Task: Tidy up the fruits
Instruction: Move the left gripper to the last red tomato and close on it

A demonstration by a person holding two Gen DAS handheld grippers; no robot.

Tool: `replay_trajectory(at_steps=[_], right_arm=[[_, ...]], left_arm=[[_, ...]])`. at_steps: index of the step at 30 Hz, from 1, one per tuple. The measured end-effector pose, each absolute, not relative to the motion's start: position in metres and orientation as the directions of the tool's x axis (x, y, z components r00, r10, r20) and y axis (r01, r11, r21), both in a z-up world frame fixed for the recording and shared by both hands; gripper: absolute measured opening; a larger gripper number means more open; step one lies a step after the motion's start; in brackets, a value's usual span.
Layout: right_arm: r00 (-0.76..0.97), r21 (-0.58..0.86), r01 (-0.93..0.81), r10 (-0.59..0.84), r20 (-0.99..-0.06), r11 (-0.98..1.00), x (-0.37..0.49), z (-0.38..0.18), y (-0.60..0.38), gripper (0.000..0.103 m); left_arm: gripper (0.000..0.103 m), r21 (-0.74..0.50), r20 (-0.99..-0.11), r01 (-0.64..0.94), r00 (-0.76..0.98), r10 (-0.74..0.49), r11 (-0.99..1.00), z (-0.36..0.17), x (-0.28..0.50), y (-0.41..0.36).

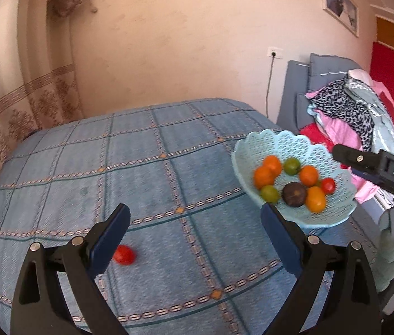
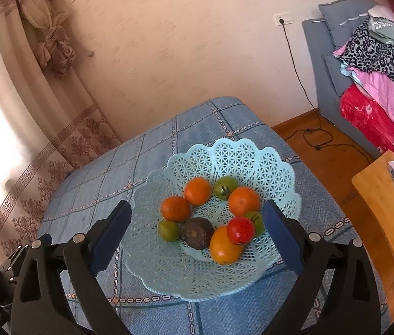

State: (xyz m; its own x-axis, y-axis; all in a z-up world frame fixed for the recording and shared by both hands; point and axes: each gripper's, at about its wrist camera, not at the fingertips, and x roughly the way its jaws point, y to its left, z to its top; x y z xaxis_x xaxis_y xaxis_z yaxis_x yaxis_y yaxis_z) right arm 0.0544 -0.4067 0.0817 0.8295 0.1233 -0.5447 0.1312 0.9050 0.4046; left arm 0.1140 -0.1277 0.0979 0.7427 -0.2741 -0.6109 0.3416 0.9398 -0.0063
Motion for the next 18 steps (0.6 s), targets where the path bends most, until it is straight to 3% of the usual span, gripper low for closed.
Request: replay_trajectory(at_steps=[12,18], right_arm=[[0.821,0.394,0.126,0.128,-0.557,0.911,0.057,0.079,-0.401,0.096],[0.815,0.388,0.118,0.134,-0.564,0.914,0.058,0.076,-0.399,0.096]], left_arm=[[0.094,0.003,-0.666,0.229,0.726,-0.168,0.973,0.064,0.119,-0.078],[0.079,-0.011,-0.711,0.199,0.688,-0.148,0.980,0.045,0.125,-0.066]])
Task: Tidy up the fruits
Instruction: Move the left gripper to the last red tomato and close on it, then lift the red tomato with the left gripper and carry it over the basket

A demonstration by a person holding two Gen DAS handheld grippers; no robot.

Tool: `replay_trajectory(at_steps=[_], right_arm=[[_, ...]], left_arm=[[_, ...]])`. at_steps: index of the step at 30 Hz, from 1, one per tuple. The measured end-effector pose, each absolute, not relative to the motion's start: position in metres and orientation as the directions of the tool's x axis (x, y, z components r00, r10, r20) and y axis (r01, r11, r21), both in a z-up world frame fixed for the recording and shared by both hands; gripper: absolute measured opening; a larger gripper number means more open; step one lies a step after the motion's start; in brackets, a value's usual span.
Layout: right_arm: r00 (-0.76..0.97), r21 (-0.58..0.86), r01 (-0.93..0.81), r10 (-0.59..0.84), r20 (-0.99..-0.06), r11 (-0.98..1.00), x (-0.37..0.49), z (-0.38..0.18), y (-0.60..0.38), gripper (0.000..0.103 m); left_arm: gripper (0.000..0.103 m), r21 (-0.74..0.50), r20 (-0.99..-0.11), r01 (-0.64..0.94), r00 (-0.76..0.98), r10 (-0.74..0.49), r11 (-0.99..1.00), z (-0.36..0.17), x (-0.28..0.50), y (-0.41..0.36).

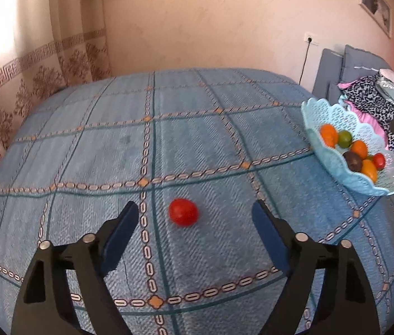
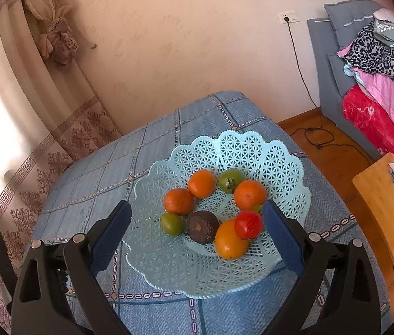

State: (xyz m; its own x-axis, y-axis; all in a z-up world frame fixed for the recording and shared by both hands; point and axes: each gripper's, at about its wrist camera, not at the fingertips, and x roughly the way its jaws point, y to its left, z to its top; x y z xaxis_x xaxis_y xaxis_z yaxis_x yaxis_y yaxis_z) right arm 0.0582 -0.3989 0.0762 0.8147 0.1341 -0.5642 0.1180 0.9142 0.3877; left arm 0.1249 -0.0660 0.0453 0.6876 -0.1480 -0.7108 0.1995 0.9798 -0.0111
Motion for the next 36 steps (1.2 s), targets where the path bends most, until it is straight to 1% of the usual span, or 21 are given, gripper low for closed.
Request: replay_trajectory(at_steps=[2,6,9,11,12,14,16,18,23,31,36], right_arm=[[0.814,0.387,0.116,0.136,-0.565,0.915,0.058,0.076,-0.399,0.096],[0.812,0.388,0.117,0.137,-0.567,0.914,0.059,0.075,-0.399,0.096],[0.812,0.388,0.116,0.138,-0.568,0.914,0.059,0.075,-0.399,0.096],[0.812,0.387,0.115,0.138,-0.567,0.915,0.059,0.075,-0.398,0.096],[0.812,0.386,0.114,0.138,-0.567,0.915,0.060,0.075,-0.398,0.096],[0.812,0.386,0.112,0.139,-0.566,0.916,0.060,0.075,-0.398,0.096],[0.812,0.385,0.111,0.140,-0.566,0.916,0.060,0.075,-0.398,0.096],[0.812,0.386,0.111,0.140,-0.566,0.916,0.060,0.075,-0.398,0.096],[0.813,0.384,0.108,0.141,-0.564,0.917,0.060,0.076,-0.397,0.096],[0.816,0.384,0.108,0.139,-0.561,0.917,0.059,0.078,-0.399,0.096],[0.817,0.384,0.109,0.137,-0.560,0.917,0.058,0.079,-0.399,0.096]], left_arm=[[0.077,-0.014,-0.722,0.187,0.677,-0.139,0.982,0.040,0.128,-0.063],[0.069,-0.016,-0.739,0.175,0.661,-0.129,0.985,0.033,0.135,-0.059],[0.068,-0.023,-0.750,0.176,0.648,-0.133,0.984,0.028,0.139,-0.059],[0.065,-0.024,-0.756,0.175,0.641,-0.132,0.984,0.026,0.143,-0.059],[0.060,-0.023,-0.761,0.171,0.637,-0.128,0.985,0.024,0.145,-0.059],[0.055,-0.027,-0.769,0.167,0.627,-0.127,0.986,0.021,0.150,-0.058],[0.045,-0.032,-0.778,0.164,0.616,-0.127,0.986,0.018,0.152,-0.057],[0.039,-0.030,-0.782,0.161,0.611,-0.124,0.986,0.016,0.153,-0.058],[0.028,-0.034,-0.774,0.173,0.618,-0.136,0.984,0.016,0.151,-0.057],[0.027,-0.029,-0.768,0.180,0.625,-0.137,0.983,0.021,0.146,-0.060],[0.027,-0.028,-0.751,0.196,0.643,-0.150,0.980,0.036,0.142,-0.069]])
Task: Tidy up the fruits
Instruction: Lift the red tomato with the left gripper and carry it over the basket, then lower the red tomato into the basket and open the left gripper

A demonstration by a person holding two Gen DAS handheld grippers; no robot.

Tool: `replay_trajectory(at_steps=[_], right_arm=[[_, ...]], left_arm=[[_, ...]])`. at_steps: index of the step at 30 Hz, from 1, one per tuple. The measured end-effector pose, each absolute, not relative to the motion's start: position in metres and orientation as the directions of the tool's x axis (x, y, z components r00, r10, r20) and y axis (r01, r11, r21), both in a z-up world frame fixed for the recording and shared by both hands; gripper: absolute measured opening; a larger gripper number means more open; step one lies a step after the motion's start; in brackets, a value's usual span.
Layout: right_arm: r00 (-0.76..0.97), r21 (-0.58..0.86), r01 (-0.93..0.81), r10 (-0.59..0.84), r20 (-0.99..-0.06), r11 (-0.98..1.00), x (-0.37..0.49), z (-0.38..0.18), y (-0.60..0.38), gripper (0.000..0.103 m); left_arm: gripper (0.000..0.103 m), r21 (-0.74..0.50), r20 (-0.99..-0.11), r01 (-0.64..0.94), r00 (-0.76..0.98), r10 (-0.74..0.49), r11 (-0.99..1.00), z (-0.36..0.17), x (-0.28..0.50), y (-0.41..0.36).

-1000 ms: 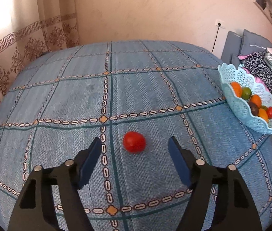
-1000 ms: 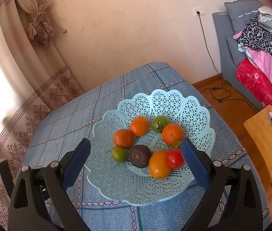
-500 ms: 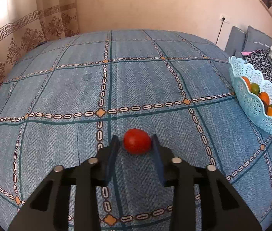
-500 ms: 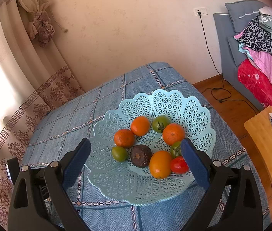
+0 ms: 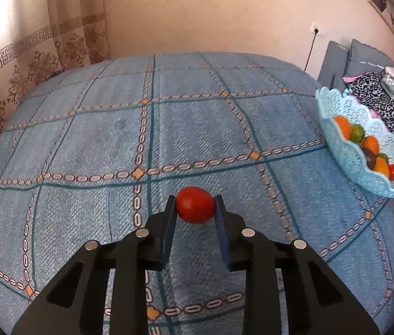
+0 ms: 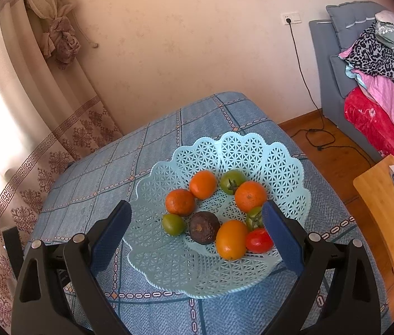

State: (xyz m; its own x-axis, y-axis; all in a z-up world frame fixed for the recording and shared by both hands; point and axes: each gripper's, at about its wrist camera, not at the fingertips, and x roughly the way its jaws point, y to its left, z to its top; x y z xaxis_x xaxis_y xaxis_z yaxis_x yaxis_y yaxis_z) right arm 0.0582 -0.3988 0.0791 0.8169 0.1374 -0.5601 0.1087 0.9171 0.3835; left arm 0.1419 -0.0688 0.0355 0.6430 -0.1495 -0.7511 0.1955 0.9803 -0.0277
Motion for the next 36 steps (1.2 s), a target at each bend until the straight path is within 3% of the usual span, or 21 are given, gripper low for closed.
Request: replay_trajectory(at_steps=[13,18,36], right_arm=[[0.820,0.385,0.122,0.125,-0.558,0.915,0.056,0.082,-0.404,0.096],[0.832,0.321,0.150,0.056,-0.551,0.935,0.053,0.086,-0.403,0.096],[0.810,0.295,0.222,-0.007,-0.587,0.929,0.058,0.081,-0.421,0.096]], left_arm=[[0.027,-0.017,-0.659,0.318,0.710,-0.250,0.948,0.098,0.130,-0.122],[0.027,-0.004,-0.635,0.364,0.719,-0.284,0.931,0.113,0.130,-0.147],[0.027,-0.003,-0.647,0.458,0.677,-0.351,0.889,0.106,0.141,-0.206]])
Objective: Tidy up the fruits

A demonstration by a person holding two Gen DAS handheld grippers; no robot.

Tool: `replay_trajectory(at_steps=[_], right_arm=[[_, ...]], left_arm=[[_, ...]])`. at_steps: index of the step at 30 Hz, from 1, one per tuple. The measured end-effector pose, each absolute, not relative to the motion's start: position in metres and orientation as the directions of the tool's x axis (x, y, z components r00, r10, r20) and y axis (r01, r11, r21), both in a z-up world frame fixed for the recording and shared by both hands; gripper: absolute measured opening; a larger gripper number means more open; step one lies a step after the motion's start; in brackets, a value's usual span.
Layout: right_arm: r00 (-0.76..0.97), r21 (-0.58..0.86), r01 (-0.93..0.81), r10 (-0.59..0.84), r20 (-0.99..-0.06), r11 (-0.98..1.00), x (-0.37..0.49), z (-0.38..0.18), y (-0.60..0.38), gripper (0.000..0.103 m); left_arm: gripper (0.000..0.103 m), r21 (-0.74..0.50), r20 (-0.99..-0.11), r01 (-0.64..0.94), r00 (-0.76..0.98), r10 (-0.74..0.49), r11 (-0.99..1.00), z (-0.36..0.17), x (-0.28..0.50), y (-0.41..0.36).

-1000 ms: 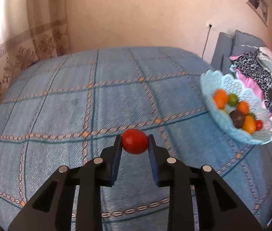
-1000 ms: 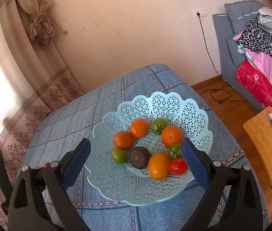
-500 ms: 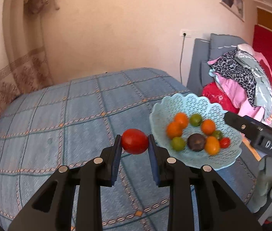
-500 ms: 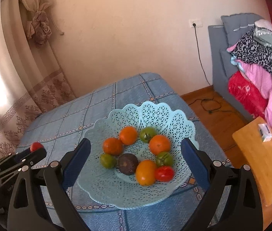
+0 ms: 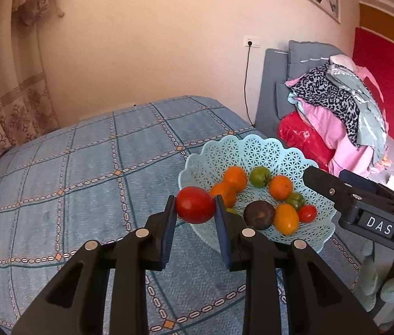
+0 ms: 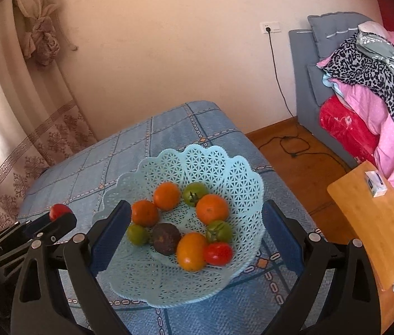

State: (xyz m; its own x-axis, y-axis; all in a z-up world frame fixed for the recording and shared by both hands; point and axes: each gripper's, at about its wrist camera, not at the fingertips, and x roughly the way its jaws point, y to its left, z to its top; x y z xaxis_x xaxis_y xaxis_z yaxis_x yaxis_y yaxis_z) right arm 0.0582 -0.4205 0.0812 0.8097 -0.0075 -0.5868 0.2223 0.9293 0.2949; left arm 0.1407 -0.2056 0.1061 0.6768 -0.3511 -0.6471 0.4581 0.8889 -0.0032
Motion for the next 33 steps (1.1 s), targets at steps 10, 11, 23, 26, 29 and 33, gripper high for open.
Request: replay_trajectory(at_steps=[10,11,23,26,29,33], right_arm=[[0.810,0.293,0.214,-0.002,-0.587,0.932,0.058,0.082,-0.419,0.096],[0.811,0.297,0.213,0.001,-0.585,0.931,0.058,0.082,-0.420,0.096],[0.812,0.297,0.214,0.000,-0.584,0.931,0.057,0.083,-0.421,0.096],[0.813,0.298,0.212,0.001,-0.582,0.931,0.057,0.084,-0.421,0.096],[0.814,0.300,0.215,-0.001,-0.581,0.929,0.056,0.084,-0.421,0.096],[0.814,0.302,0.222,-0.005,-0.581,0.927,0.054,0.085,-0.423,0.096]], left_arm=[[0.028,0.003,-0.649,0.496,0.661,-0.376,0.868,0.100,0.140,-0.221],[0.028,0.006,-0.648,0.496,0.663,-0.374,0.868,0.100,0.140,-0.222],[0.038,-0.004,-0.653,0.480,0.663,-0.365,0.878,0.096,0.149,-0.219],[0.052,-0.002,-0.648,0.482,0.667,-0.369,0.876,0.098,0.148,-0.218],[0.072,0.002,-0.636,0.472,0.681,-0.363,0.882,0.099,0.146,-0.216],[0.084,0.002,-0.642,0.453,0.684,-0.346,0.892,0.099,0.148,-0.213]])
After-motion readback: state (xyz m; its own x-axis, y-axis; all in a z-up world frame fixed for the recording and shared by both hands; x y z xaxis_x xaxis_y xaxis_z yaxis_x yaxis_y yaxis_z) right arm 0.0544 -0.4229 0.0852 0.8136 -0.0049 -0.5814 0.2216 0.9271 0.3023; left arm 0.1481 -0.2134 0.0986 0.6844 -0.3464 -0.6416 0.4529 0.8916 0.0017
